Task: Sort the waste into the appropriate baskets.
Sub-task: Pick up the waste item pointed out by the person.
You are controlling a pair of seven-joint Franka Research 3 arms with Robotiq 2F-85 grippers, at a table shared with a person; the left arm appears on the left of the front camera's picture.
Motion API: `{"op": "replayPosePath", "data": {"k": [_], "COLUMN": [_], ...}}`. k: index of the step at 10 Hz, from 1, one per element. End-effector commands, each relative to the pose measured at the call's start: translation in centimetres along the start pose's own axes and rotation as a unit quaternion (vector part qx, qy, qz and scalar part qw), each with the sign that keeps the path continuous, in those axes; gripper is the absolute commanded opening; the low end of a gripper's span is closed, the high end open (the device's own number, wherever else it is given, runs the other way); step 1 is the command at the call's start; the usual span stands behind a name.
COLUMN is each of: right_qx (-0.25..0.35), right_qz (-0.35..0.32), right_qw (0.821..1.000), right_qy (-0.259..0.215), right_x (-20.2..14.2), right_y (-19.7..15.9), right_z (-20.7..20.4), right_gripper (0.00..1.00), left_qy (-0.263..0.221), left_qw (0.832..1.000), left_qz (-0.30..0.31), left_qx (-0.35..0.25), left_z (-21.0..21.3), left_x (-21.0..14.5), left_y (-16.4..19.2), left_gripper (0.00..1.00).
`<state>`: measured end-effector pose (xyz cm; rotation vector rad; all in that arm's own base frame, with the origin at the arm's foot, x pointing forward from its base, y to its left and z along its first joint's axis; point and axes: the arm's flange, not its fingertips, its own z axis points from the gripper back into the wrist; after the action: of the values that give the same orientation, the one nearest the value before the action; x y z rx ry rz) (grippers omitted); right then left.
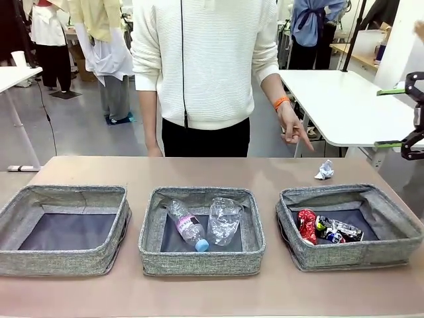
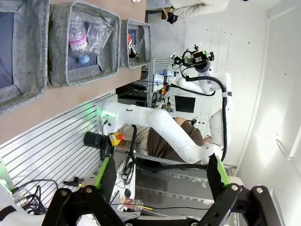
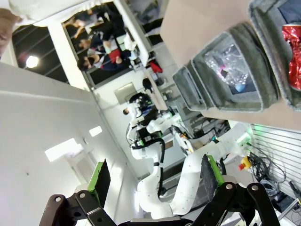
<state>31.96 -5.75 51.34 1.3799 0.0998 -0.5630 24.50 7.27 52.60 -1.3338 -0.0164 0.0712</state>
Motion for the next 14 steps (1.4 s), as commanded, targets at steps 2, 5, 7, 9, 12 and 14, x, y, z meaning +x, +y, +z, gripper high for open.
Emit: {"op": "replayPosePath", "data": {"k": [2,5,7,9,12,14], "right_qx": [0.000,-0.442,-0.495,-0.400,-0.386,-0.466], "right_qz": [0.000,0.185,0.215,0.195,0.229,0.290], "right_qw": [1.000,0.835,0.780,0.789,0.835,0.789], "right_qy": [0.000,-0.273,-0.317,-0.423,-0.319,-0.277], "right_x": [0.0,5.8,7.5,6.6,7.4,12.5], "right_y": [0.0,2.0,2.8,3.9,4.6,3.4], "right_z": [0.0,-3.9,-4.8,-2.7,-3.1,-3.4], "right_gripper": [1.00,1.00,1.00,1.00,1.00,1.00], "left_qy": [0.001,0.001,0.001,0.001,0.001,0.001], "left_qw": [1.000,1.000,1.000,1.000,1.000,1.000], "left_qz": [0.000,0.000,0.000,0.000,0.000,0.000], "left_qx": [-0.006,-0.006,-0.006,-0.006,-0.006,-0.006], "left_z": [0.0,0.0,0.0,0.0,0.0,0.0], "left_x": [-0.2,-0.2,-0.2,-0.2,-0.2,-0.2], "left_y": [-0.4,-0.4,-0.4,-0.4,-0.4,-0.4], "left_gripper": [1.00,1.00,1.00,1.00,1.00,1.00]}}
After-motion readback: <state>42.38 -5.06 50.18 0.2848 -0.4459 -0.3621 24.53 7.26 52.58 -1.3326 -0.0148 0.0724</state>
